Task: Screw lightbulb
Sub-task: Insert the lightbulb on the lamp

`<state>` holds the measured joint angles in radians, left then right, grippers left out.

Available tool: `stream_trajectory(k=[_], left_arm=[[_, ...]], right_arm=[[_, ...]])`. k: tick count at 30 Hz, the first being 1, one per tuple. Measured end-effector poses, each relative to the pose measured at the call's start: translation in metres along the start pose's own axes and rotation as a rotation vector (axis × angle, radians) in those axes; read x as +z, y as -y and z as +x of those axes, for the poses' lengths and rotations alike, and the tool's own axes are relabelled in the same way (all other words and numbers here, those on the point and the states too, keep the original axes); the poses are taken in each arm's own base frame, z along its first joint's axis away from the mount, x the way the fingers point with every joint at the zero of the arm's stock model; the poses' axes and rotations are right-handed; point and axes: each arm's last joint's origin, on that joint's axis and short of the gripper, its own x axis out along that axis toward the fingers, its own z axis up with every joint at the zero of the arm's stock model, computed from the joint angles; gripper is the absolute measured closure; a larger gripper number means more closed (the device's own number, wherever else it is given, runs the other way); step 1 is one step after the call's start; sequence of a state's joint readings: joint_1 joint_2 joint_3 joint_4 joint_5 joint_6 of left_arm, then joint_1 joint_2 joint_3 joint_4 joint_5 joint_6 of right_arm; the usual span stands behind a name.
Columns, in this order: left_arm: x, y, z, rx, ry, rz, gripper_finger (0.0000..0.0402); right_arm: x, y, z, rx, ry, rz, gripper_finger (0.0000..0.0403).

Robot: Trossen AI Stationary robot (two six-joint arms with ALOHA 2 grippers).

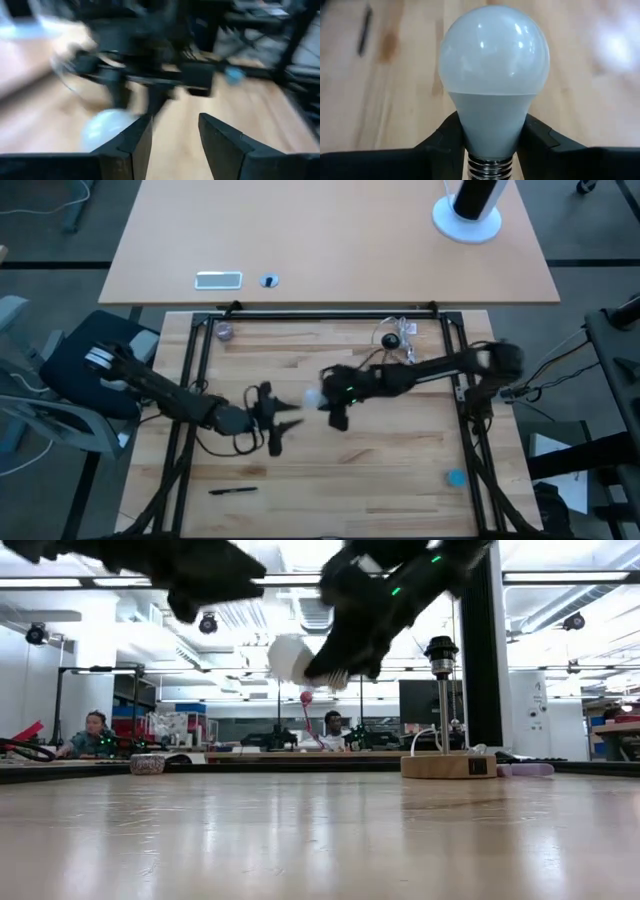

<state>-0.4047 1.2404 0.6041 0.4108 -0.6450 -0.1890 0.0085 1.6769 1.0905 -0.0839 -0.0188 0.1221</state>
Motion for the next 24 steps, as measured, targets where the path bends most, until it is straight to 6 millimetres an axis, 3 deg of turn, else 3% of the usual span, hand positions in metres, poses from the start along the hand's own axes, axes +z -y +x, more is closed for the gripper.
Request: stream_trajectory(k=[6, 11, 17, 24], left_arm=[[0.035, -0.024, 0.004, 0.116, 0.164, 0.188, 0.0249], [0.058, -0.053, 0.032, 0.106, 0.25, 0.275, 0.0249], [0.093, -0.085, 0.063, -0.01, 0.341, 0.312, 0.0249], [0.113, -0.093, 0.112, -0.041, 0.329, 0.325, 0.0249]], right_arm=[[-0.01, 0.037, -0.074, -0.095, 0.341, -0.02, 0.0284], [-0.031, 0.069, -0.115, -0.145, 0.566, -0.012, 0.0284], [-0.06, 0.087, -0.136, -0.159, 0.731, -0.061, 0.0284], [-0.08, 0.092, -0.148, -0.205, 0.97, -0.127, 0.0284]])
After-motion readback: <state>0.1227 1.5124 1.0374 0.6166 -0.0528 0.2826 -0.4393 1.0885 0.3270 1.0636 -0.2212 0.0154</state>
